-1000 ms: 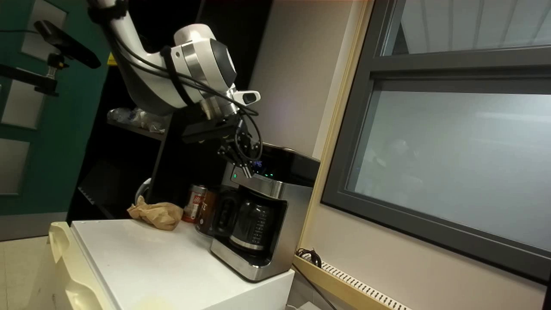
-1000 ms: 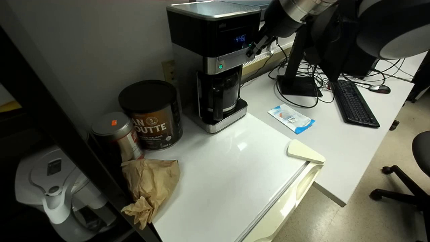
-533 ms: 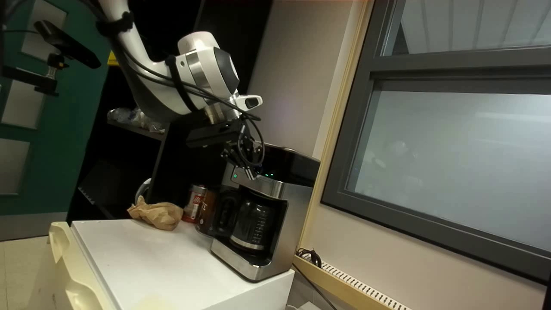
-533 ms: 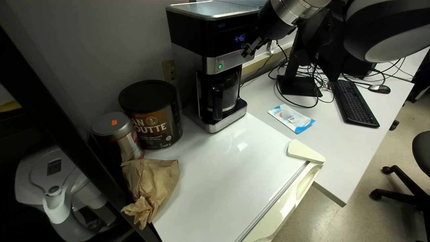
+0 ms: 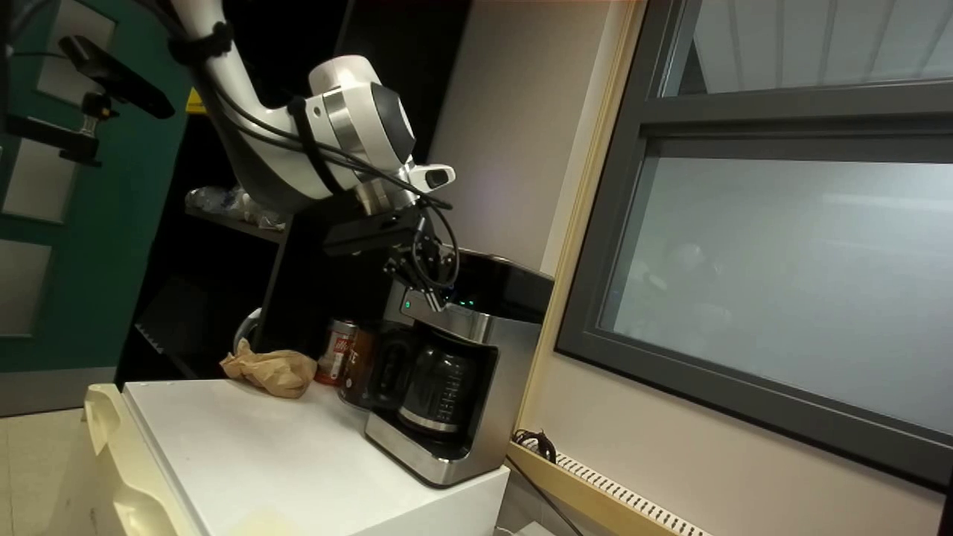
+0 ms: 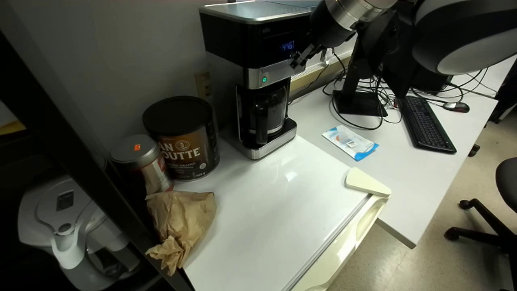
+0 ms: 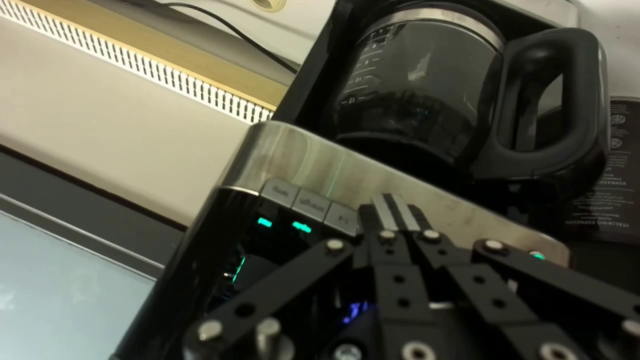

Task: Press a button on the right side of the coffee machine

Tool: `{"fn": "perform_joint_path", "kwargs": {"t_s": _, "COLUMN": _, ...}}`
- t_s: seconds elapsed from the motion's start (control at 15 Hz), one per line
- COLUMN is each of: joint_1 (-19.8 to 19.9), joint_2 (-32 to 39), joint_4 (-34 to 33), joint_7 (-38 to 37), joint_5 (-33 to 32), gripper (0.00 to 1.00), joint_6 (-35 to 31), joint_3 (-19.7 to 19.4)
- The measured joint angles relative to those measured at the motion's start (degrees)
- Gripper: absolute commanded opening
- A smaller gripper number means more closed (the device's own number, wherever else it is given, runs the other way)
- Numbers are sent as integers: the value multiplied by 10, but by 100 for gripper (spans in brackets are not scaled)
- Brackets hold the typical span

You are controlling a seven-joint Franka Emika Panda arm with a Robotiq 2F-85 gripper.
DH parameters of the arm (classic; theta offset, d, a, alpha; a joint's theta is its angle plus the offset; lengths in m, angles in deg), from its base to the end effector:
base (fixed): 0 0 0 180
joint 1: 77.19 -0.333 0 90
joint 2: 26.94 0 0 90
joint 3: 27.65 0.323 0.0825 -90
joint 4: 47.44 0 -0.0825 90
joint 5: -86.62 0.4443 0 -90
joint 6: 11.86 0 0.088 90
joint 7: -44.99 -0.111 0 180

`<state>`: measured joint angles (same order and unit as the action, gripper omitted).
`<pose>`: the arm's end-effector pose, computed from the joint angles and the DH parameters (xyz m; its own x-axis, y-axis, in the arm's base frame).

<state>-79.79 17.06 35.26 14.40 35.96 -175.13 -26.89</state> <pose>0.8111 0.0858 0.2570 0.7281 0.3501 0.5894 0.1465 -0.9194 0.3651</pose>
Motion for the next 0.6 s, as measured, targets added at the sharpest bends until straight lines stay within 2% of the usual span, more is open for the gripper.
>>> {"fn": "perform_joint_path", "kwargs": {"t_s": 0.6, "joint_1": 3, "joint_2": 2, "joint_4": -3, "joint_7": -6, "joint_5": 0, "gripper": 1, "joint_6": 0, "joint_3": 0}}
